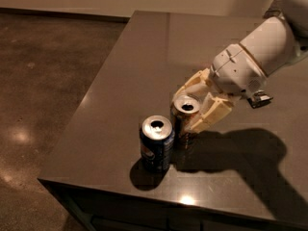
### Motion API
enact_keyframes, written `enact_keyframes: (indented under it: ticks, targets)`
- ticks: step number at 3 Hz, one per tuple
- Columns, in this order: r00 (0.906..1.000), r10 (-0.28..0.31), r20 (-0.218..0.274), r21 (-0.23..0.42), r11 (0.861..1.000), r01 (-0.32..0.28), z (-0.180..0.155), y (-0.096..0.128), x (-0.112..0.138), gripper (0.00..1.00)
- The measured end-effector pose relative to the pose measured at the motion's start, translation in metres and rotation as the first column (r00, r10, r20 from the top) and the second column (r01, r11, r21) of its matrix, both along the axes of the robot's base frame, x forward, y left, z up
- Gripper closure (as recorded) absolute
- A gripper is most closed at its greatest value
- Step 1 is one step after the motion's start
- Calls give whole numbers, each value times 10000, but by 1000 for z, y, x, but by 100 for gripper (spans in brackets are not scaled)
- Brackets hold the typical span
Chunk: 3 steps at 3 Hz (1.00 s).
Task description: Move orange can near pepsi can
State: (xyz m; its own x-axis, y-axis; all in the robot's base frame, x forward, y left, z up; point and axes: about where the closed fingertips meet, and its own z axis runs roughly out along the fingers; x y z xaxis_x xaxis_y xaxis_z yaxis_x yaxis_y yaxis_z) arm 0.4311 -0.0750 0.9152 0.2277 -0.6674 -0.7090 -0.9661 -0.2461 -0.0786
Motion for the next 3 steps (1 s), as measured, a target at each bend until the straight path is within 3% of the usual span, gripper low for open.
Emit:
enact_keyframes:
  ticks: [2, 3]
  targets:
    - [9999, 11, 122, -134, 9999, -9, -8, 1, 1, 13]
    - [9999, 4, 154, -123, 9999, -2, -8, 3, 2, 0]
